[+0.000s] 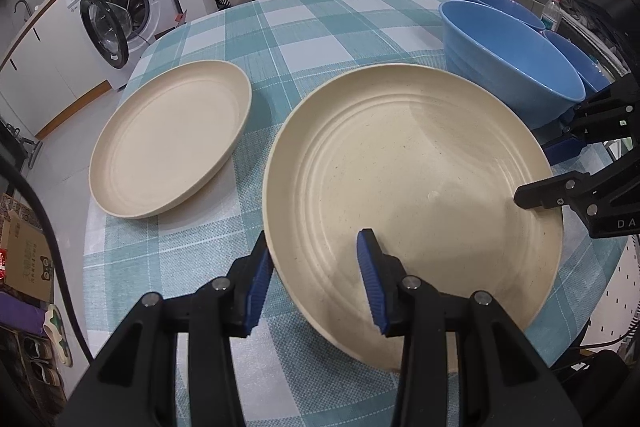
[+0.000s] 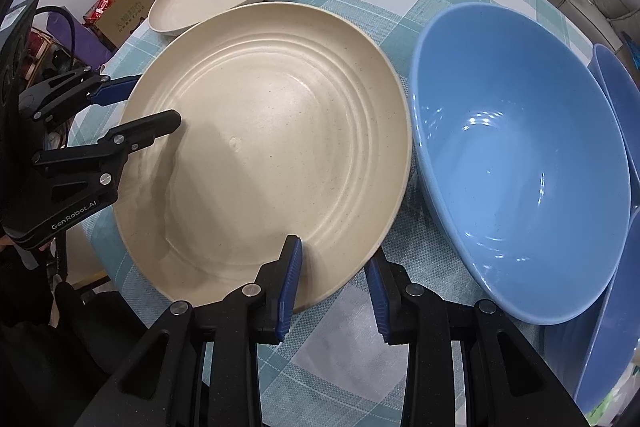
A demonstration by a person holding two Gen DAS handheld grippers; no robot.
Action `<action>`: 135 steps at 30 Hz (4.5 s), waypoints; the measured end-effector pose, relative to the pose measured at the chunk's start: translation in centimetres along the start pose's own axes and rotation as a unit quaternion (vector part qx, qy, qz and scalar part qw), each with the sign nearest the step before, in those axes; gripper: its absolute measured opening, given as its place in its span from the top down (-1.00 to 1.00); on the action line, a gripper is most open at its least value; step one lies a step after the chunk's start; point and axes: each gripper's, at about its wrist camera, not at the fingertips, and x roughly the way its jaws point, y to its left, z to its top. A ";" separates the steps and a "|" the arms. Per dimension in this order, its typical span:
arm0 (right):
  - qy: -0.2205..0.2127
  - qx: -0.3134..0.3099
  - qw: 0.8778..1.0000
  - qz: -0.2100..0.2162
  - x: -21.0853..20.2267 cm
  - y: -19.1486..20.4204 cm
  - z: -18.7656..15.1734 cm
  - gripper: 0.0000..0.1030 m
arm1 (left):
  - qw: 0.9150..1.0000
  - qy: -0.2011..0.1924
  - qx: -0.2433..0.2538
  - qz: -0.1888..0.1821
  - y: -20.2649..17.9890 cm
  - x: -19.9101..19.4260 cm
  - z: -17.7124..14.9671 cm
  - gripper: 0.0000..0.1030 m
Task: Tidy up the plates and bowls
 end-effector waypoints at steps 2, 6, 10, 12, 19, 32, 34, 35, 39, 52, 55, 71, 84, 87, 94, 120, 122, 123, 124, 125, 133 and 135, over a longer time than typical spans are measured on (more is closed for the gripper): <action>0.000 0.000 1.000 -0.003 0.2 0.1 0.0 0.37 | 1.000 0.001 0.002 0.003 0.0 0.1 0.0 0.19; 0.000 0.001 1.000 -0.007 0.6 0.1 0.1 0.37 | 1.000 0.004 0.011 0.019 -0.3 0.4 0.0 0.16; -0.003 0.002 1.000 -0.004 0.5 -0.1 0.1 0.37 | 1.000 0.009 0.010 0.022 -0.1 0.8 -0.2 0.12; -0.004 0.003 1.000 -0.003 0.6 -0.1 0.1 0.37 | 1.000 0.009 0.012 0.023 -0.2 0.9 -0.3 0.12; -0.009 0.002 1.000 -0.001 0.4 -0.3 -0.3 0.31 | 1.000 0.005 0.009 0.013 0.0 0.8 -0.3 0.01; -0.026 -0.003 1.000 0.003 -0.9 -0.1 -1.0 0.12 | 0.999 -0.042 0.005 -0.012 0.1 -1.9 -0.1 -0.24; -0.032 -0.003 0.999 0.004 -1.3 0.0 -1.2 0.11 | 0.999 -0.048 0.002 -0.015 0.2 -2.2 -0.1 -0.30; -0.035 -0.003 0.999 0.006 -1.5 0.0 -1.3 0.10 | 0.999 -0.051 0.000 -0.017 0.3 -2.4 0.0 -0.35; -0.050 -0.005 0.999 0.013 -2.7 0.4 -1.6 0.08 | 0.998 -0.064 -0.006 -0.018 0.5 -3.1 0.1 -0.57; -0.121 -0.024 0.991 0.058 -6.0 1.9 -0.4 -0.56 | 0.994 -0.095 -0.053 -0.021 2.9 -4.9 0.9 -0.96; -0.130 -0.020 0.989 0.064 -6.2 1.7 0.1 -0.63 | 0.993 -0.098 -0.065 -0.019 3.5 -5.1 1.1 -1.00; -0.165 -0.014 0.982 0.088 -6.5 0.1 3.4 -0.69 | 0.991 -0.100 -0.088 0.005 5.1 -5.3 2.4 -1.00; -0.165 -0.005 0.982 0.093 -6.1 -1.3 6.5 -0.69 | 0.990 -0.093 -0.106 0.018 6.5 -4.3 3.4 -1.00; -0.165 -0.002 0.982 0.094 -6.1 -1.5 7.1 -0.69 | 0.989 -0.093 -0.112 0.022 7.0 -4.1 3.5 -1.00; -0.158 -0.002 0.983 0.093 -5.8 -1.3 8.4 -0.69 | 0.987 -0.091 -0.127 0.030 8.0 -4.0 3.0 -1.00; -0.133 0.002 0.986 0.099 -4.5 0.7 14.7 -0.69 | 0.978 -0.074 -0.186 0.054 13.8 -3.2 2.0 -1.00; -0.132 0.005 0.986 0.100 -4.3 0.8 15.2 -0.69 | 0.977 -0.073 -0.190 0.059 14.3 -3.0 2.1 -1.00; -0.131 0.006 0.986 0.101 -4.2 0.8 15.5 -0.69 | 0.977 -0.072 -0.192 0.060 14.5 -2.9 2.1 -1.00; -0.131 0.007 0.986 0.102 -4.1 0.9 15.8 -0.69 | 0.977 -0.070 -0.194 0.061 14.8 -2.9 2.1 -1.00; -0.130 0.008 0.986 0.105 -4.1 0.9 16.1 -0.69 | 0.976 -0.068 -0.196 0.060 15.0 -2.7 2.1 -1.00; -0.123 0.017 0.986 0.108 -3.2 1.5 18.0 -0.69 | 0.975 -0.061 -0.204 0.062 16.1 -1.4 2.7 -1.00; -0.118 0.020 0.987 0.111 -2.7 1.7 18.4 -0.69 | 0.975 -0.060 -0.202 0.066 16.2 -1.2 2.8 -1.00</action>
